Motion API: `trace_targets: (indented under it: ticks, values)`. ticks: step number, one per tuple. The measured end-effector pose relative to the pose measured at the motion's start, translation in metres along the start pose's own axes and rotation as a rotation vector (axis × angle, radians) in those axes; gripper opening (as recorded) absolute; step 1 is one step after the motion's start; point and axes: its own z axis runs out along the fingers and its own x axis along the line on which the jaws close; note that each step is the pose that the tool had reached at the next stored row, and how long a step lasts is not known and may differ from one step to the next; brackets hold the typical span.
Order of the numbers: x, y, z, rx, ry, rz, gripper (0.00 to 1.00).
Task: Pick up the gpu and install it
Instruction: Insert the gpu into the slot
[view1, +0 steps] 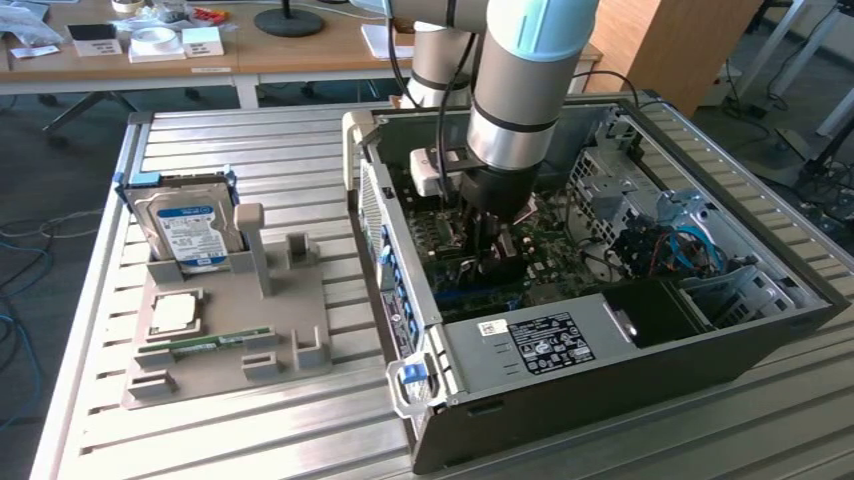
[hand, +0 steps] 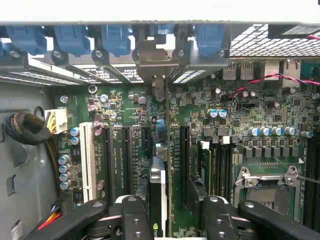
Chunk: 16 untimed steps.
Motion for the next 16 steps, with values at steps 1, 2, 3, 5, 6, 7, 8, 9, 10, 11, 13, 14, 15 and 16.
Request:
trace_targets:
  ticks: [1,2,3,5,6,7,8,9,10,11,13,14,15,16]
  values:
    - [0.0000,0.0000,0.0000,0.0000,0.0000,0.000,0.46]
    - [0.0000,0.0000,0.0000,0.0000,0.0000,0.000,0.46]
    - [0.0000,0.0000,0.0000,0.0000,0.0000,0.000,0.46]
    - [0.0000,0.0000,0.0000,0.0001,0.0002,0.000,0.44]
    - [0.0001,0.0000,-0.0001,-0.0001,0.0004,0.000,0.38]
    - [0.0001,0.0000,-0.0001,-0.0002,0.0006,0.000,0.38]
    - [0.0001,0.0000,-0.0002,-0.0002,0.0006,0.000,0.33]
    - [0.0001,0.0000,-0.0001,-0.0002,0.0003,0.000,0.29]
    - [0.0001,0.0000,-0.0001,-0.0001,0.0002,0.000,0.29]
    - [0.0000,0.0000,-0.0001,-0.0001,0.0002,0.000,0.29]
    - [0.0000,0.0000,0.0000,0.0000,0.0001,0.000,0.29]
    - [0.0000,0.0000,0.0000,0.0000,0.0001,0.000,0.29]
    - [0.0000,0.0000,0.0000,0.0000,0.0000,0.000,0.29]
    - [0.0000,0.0000,0.0000,0.0000,0.0000,0.000,0.29]
